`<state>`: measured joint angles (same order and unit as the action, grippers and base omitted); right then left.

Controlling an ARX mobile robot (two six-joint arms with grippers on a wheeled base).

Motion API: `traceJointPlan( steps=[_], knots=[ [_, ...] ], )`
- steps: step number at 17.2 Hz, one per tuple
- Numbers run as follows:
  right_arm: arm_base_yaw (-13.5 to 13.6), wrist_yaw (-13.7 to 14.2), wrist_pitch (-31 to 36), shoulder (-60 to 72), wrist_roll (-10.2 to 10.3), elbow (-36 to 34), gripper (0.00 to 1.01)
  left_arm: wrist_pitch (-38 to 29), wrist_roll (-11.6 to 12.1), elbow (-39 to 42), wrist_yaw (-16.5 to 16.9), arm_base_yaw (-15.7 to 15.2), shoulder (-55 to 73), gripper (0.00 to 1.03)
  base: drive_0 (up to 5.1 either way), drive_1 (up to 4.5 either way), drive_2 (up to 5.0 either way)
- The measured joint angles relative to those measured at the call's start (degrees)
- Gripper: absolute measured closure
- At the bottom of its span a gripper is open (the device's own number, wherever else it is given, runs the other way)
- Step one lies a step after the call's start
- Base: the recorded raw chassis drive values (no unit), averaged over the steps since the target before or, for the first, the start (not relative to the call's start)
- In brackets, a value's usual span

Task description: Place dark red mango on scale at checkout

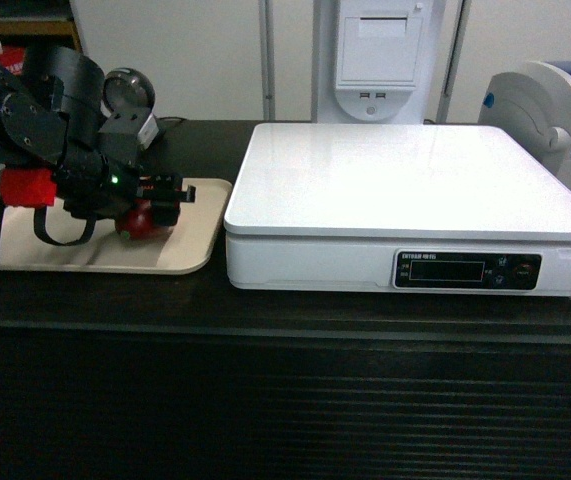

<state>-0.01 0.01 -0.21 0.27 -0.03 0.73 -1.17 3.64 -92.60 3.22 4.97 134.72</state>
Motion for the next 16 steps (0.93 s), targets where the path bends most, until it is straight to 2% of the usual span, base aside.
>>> traceJointPlan(
  steps=[1, 2, 3, 4, 5, 6, 7, 9, 11, 16],
  knots=[
    [0.0, 0.0, 0.0, 0.0, 0.0, 0.0, 0.03, -4.2, 1.9, 4.7, -0.7, 1.5, -8.3, 0.41, 0.0, 0.0, 0.0],
    [0.0, 0.0, 0.0, 0.0, 0.0, 0.0, 0.03, -9.6, 2.8, 11.0, -0.3, 7.3, -19.9, 0.41, 0.0, 0.0, 0.0],
    [0.0, 0.0, 0.0, 0.0, 0.0, 0.0, 0.03, -11.6, 2.5, 14.7, 0.5, 15.2, -25.4, 0.41, 0.0, 0.0, 0.0],
    [0.0, 0.0, 0.0, 0.0, 0.0, 0.0, 0.03, -10.4, -0.9, 14.6, 3.5, 21.6, -24.8, 0.41, 0.0, 0.0, 0.0],
    [0.0, 0.0, 0.0, 0.0, 0.0, 0.0, 0.03, -7.6, -5.7, 7.6, 4.5, 25.0, -19.7, 0.41, 0.0, 0.0, 0.0],
    [0.0, 0.0, 0.0, 0.0, 0.0, 0.0, 0.03, -2.8, -12.0, 0.2, 4.7, 25.6, -13.7, 0.41, 0.0, 0.0, 0.0],
    [0.0, 0.0, 0.0, 0.0, 0.0, 0.0, 0.03, -0.7, -14.4, -3.0, 4.1, 25.8, -10.7, 0.41, 0.0, 0.0, 0.0],
    [0.0, 0.0, 0.0, 0.0, 0.0, 0.0, 0.03, 2.4, -17.2, -8.6, 2.3, 26.2, -6.0, 0.41, 0.0, 0.0, 0.0],
    [0.0, 0.0, 0.0, 0.0, 0.0, 0.0, 0.03, 4.2, -17.9, -12.0, 1.2, 26.7, -3.7, 0.42, 0.0, 0.0, 0.0],
    [0.0, 0.0, 0.0, 0.0, 0.0, 0.0, 0.03, 5.7, -18.6, -14.6, 0.8, 27.1, -2.1, 0.42, 0.0, 0.0, 0.0]
  ],
)
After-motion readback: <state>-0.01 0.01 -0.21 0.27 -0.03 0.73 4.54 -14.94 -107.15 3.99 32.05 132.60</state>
